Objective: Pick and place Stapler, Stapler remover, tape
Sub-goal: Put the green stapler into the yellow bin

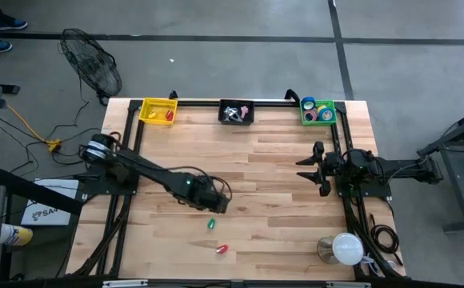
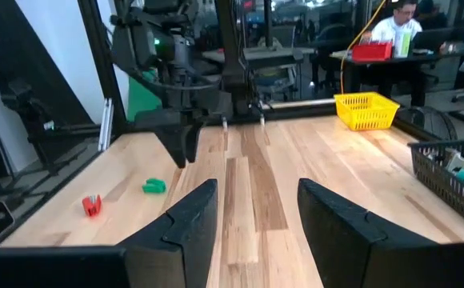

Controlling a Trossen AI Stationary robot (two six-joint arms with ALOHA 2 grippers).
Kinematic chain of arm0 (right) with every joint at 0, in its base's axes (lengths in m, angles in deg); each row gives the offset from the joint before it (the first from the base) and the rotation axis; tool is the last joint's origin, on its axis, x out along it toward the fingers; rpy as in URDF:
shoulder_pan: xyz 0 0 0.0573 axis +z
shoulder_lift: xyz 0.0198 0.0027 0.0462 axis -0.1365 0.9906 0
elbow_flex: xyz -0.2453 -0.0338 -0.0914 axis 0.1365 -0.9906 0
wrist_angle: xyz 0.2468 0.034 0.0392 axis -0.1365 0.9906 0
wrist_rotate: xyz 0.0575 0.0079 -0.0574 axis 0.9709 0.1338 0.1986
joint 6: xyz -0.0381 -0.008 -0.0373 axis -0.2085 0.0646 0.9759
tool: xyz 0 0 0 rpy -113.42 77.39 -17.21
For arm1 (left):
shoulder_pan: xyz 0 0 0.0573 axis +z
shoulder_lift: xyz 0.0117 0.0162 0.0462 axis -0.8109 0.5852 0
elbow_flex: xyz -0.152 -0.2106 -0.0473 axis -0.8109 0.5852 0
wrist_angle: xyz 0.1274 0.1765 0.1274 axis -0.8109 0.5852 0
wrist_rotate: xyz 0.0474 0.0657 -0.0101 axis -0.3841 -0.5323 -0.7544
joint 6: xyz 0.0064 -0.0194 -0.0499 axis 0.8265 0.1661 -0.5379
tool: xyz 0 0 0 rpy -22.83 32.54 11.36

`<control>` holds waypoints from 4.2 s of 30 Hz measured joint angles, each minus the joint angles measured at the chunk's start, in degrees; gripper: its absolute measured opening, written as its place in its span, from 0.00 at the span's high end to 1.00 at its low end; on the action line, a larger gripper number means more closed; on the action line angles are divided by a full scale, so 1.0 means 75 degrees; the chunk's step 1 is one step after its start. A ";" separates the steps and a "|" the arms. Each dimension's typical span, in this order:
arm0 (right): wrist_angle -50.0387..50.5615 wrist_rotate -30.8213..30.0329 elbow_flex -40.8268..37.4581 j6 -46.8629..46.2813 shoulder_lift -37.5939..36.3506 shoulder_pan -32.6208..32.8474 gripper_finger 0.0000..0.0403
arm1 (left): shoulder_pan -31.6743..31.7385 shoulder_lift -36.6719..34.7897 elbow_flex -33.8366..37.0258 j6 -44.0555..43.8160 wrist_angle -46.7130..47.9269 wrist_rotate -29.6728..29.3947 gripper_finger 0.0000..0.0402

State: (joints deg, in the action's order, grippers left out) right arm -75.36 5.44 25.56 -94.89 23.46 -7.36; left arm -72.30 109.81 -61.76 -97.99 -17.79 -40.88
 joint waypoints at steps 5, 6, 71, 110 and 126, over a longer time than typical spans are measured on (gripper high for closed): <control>0.0009 0.0007 -0.0002 0.0001 0.0044 -0.0001 0.59 | -0.0008 0.0776 -0.0681 0.0004 0.0233 0.0396 0.56; 0.0010 0.0007 -0.0002 0.0000 0.0044 0.0001 0.59 | -0.0008 0.0923 -0.0840 0.0054 0.0407 0.0484 0.56; 0.0010 0.0008 -0.0002 0.0001 0.0275 -0.0002 0.59 | -0.0590 0.2887 -0.3003 -0.1059 0.1893 0.1610 0.56; 0.0010 0.0007 -0.0002 0.0000 0.0275 0.0000 0.59 | -0.0591 0.2869 -0.3006 -0.0625 0.1890 0.1310 0.84; 0.0010 0.0007 -0.0001 0.0000 0.0275 -0.0001 0.59 | -0.0050 0.2770 -0.3010 0.0055 0.3919 0.0685 0.84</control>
State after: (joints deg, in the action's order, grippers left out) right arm -75.28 5.49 25.55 -94.89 25.52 -7.37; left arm -72.68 130.58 -84.34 -97.57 11.60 -35.74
